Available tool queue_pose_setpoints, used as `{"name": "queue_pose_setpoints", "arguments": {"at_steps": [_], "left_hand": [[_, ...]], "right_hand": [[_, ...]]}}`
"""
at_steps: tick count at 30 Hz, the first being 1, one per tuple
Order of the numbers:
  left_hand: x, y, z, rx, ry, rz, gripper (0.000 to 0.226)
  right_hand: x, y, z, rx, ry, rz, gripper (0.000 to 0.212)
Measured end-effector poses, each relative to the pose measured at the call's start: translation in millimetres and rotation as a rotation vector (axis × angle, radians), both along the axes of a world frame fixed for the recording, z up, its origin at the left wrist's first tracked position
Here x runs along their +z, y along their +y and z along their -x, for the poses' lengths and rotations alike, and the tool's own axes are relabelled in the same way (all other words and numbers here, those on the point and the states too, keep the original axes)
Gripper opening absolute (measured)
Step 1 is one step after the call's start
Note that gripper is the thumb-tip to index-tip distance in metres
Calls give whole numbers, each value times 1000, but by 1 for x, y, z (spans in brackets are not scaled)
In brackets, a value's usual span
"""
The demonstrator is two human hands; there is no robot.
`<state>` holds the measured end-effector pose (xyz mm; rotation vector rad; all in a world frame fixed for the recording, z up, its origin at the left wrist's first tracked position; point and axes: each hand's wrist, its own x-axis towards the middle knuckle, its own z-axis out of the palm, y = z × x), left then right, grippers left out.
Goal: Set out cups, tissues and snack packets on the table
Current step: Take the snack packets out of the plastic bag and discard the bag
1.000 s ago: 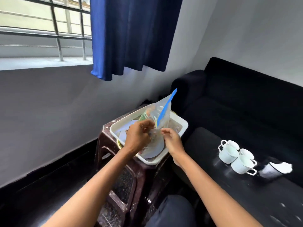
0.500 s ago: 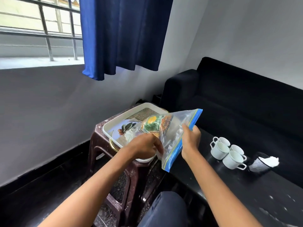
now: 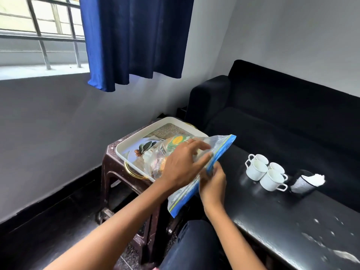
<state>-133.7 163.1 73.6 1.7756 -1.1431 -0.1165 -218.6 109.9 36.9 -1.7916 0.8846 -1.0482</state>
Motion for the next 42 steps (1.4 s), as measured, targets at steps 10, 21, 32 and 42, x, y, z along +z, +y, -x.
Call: {"name": "queue_pose_setpoints", "arguments": {"at_steps": [10,21,32,42], "left_hand": [[-4,-21,31,130,-56,-73,15],[-9,-16,32,57,-97,-74,15],[-9,-11,44,-23,-182,-94,18],[-8,-12,44,-83,-198,-29,14]], "right_hand": [[-16,20,14,65,-171,-209,52],[-6,11,31,-53,-309,-409,26],[4,-2,48,-191,-355,-339,20],[-6,-5,46,-212,-264,-215,26]]}}
